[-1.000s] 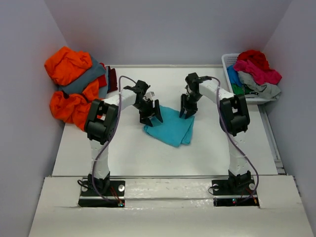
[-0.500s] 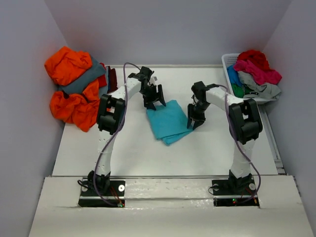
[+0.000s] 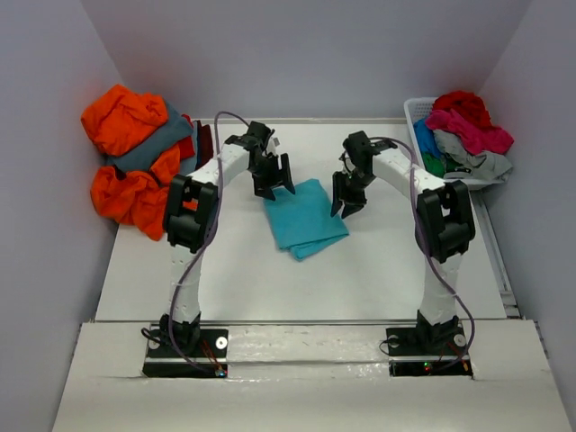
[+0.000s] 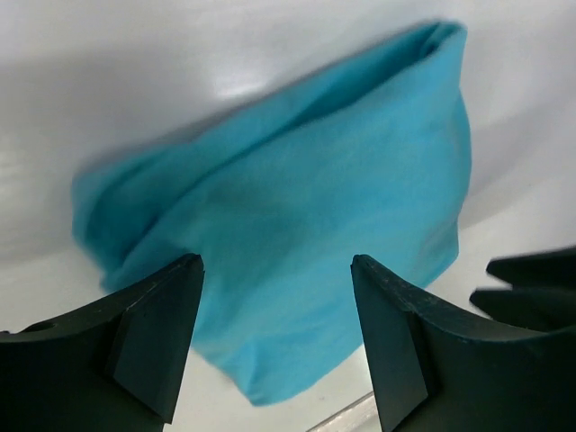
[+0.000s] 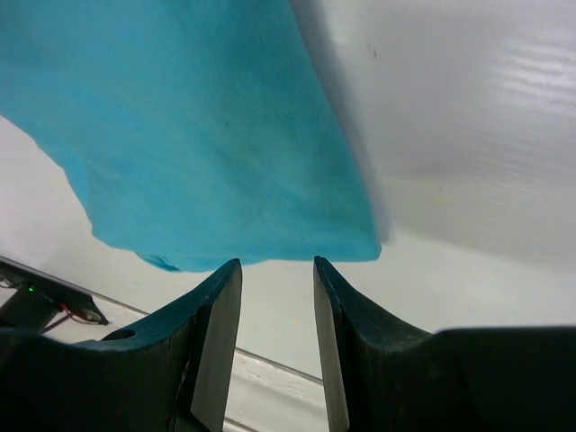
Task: Fold and stack the t-shirts
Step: Smooth out the square-folded T-shirt at the center of the board.
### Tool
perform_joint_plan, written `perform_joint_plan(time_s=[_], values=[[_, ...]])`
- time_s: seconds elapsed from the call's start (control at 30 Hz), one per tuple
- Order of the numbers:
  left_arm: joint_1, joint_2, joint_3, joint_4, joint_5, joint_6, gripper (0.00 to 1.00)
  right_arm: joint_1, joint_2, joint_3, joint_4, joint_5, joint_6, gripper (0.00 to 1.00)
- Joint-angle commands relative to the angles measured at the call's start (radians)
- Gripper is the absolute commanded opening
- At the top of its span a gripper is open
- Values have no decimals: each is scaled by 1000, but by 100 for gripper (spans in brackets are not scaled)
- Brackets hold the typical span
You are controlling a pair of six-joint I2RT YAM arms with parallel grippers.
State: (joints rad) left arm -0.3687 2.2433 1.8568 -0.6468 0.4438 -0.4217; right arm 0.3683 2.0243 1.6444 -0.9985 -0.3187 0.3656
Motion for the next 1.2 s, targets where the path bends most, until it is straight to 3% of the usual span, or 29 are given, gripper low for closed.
perform_joint_plan(time_s=[0.0,0.37,0.63,0.8,0.93,1.17], values=[[7,-260,-151,27,-34,3,79,4,54,74,23,1,-1,43],[7,-490,-502,91,33,-103,79,4,169,91,73,-48,-7,43],[39,-556,-741,226,81,-164,80,4,183,68,83,-53,-5,43],[66,-550,-807,285,101,-172,80,4,188,77,77,-49,-8,43],[67,-534,-875,389,151,-190,80,4,189,81,70,-49,-11,43],[76,-446,-996,774,332,-336,80,4,182,57,78,-45,-14,43]])
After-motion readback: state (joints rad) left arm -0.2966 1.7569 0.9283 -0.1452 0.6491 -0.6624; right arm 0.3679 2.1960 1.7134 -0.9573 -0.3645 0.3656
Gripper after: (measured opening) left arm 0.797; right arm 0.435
